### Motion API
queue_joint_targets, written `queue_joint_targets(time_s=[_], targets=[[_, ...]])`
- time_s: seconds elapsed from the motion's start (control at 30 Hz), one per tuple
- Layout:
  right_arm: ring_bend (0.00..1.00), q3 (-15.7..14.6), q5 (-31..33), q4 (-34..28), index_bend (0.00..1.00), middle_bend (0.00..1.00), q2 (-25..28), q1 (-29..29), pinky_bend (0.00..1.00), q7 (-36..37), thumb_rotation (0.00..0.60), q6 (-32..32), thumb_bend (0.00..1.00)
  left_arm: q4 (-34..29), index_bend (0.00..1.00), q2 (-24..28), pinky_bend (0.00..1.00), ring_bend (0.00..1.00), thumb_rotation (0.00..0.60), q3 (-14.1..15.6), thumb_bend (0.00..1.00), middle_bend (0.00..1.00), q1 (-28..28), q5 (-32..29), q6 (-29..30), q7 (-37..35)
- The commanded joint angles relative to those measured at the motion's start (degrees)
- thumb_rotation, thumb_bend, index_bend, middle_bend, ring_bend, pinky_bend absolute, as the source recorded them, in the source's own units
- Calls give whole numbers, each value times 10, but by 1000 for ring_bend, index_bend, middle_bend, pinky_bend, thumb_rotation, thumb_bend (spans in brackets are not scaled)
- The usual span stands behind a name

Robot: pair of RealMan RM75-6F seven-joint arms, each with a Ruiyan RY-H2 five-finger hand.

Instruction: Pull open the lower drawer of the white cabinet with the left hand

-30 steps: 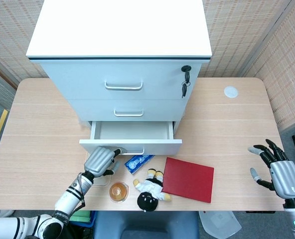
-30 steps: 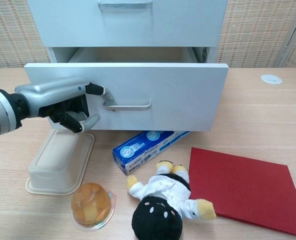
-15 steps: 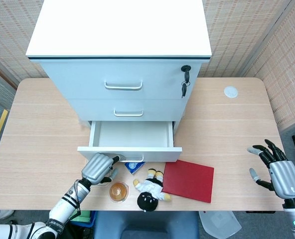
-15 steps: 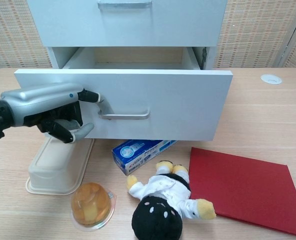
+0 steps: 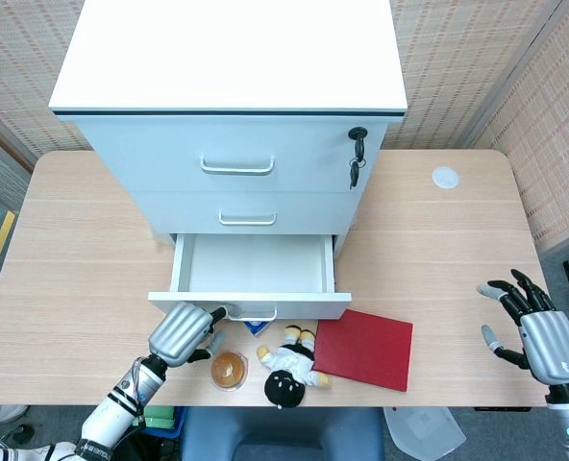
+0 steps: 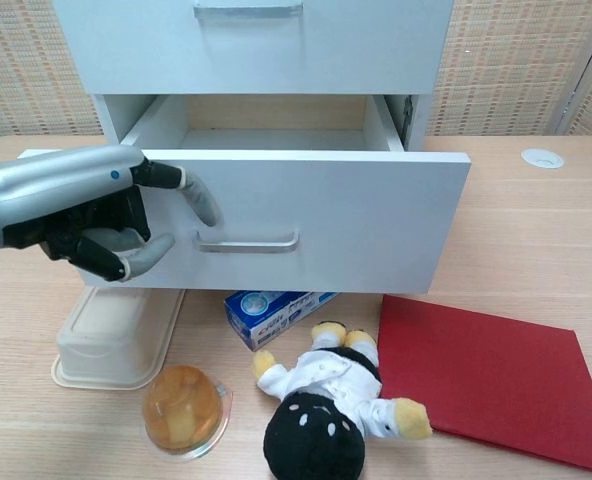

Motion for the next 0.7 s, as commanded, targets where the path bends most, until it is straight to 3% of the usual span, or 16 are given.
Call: queue_joint_targets(time_s=[0.03,0.23,0.37,0.5,0.7], targets=[[126,0,0,0,260,225,0,0,156,0,600,0,334,-14,322,13,1000,1000,600,5,547,969,20,42,30,-16],[126,0,1,1,260,225,-1,0,156,0,600,0,334,-25,376,38,1000,974,600,11,547,907,58,105,90,-62],[126,1,1,1,259,225,-1,1,156,1,600,-1,334,-23,490,57,1000,924,600,9,547,873,85,132,132,-86],[126,2,1,2,260,225,-1,2,156,2,600,-2,334,-17,614,77,1000,889,600,6,547,857,110,131,163,-103],[126,1,-1,3,259,225,-3,5,156,3,600,-7,334,5,654,112,966,845,600,-2,547,832,155,86,198,-118]])
